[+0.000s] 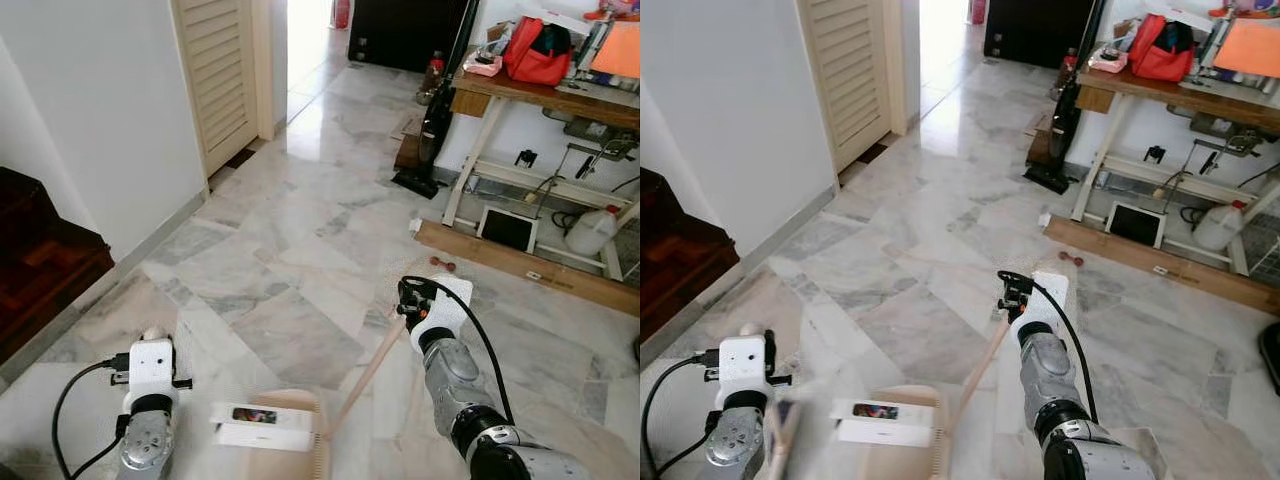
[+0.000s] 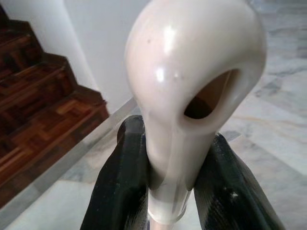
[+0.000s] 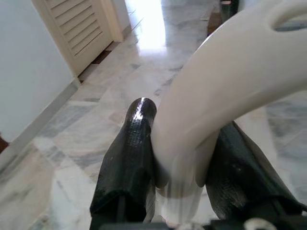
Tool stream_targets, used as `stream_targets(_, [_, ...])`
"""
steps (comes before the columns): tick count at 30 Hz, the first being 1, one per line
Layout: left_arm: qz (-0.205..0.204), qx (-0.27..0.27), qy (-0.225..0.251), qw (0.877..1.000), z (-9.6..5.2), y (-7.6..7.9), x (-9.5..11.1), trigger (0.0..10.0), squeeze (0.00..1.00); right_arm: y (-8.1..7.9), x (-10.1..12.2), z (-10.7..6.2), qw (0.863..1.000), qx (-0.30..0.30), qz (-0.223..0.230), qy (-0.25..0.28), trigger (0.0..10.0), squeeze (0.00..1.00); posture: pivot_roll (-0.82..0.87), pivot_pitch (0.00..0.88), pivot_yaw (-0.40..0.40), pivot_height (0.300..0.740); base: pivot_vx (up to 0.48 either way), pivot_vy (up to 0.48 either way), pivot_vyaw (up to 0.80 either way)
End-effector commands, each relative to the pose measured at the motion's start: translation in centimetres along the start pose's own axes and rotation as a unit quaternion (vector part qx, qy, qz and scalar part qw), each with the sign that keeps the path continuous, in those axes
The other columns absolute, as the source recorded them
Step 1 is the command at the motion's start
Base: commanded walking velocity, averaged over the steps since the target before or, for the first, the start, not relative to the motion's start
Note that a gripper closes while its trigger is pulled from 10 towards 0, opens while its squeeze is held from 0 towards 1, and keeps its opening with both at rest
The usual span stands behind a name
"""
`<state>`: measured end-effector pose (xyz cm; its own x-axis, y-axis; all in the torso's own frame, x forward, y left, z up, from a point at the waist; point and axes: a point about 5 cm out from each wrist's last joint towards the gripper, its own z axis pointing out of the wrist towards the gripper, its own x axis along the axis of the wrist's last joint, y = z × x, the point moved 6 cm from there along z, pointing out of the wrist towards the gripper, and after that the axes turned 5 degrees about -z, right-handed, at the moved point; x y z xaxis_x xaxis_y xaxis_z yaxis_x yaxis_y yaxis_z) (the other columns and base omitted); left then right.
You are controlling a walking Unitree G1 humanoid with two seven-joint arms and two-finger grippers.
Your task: Sweep floor
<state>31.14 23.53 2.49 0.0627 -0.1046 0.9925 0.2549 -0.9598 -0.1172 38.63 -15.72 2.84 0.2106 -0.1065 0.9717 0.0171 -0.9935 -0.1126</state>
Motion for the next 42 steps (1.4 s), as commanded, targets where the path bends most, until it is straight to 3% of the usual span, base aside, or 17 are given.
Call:
stream_targets(1, [-0.011, -0.004, 0.008, 1.000, 0.4, 0.6, 0.5, 10.0, 0.00, 0.6, 1.8, 0.3, 0.999, -0.006, -0.010, 0.034, 10.0, 0.00, 0.13, 0.000, -0.134, 0.740, 0.000, 0.000, 0.00])
stream_targets(17, [-0.033, -0.024, 0.051, 0.998, 2.9, 3.4, 3.6, 10.0, 0.00, 2.1, 1.7, -0.1, 0.999, -0.017, -0.030, 0.035, 10.0, 0.00, 0.13, 0.000, -0.128, 0.740, 0.000, 0.000, 0.00])
stream_targets(32, [-0.033, -0.045, 0.039, 0.998, 4.8, 4.7, 4.5, 10.0, 0.00, 4.0, 3.4, 0.1, 0.997, -0.051, -0.032, 0.057, 10.0, 0.00, 0.04, 0.000, -0.053, 0.740, 0.000, 0.000, 0.00])
stream_targets(42, [-0.028, -0.065, 0.028, 0.997, 5.9, 5.9, 5.2, 10.0, 0.00, 4.1, 3.6, 0.2, 0.996, -0.060, -0.023, 0.061, 10.0, 0.00, 0.03, 0.000, -0.044, 0.740, 0.000, 0.000, 0.00])
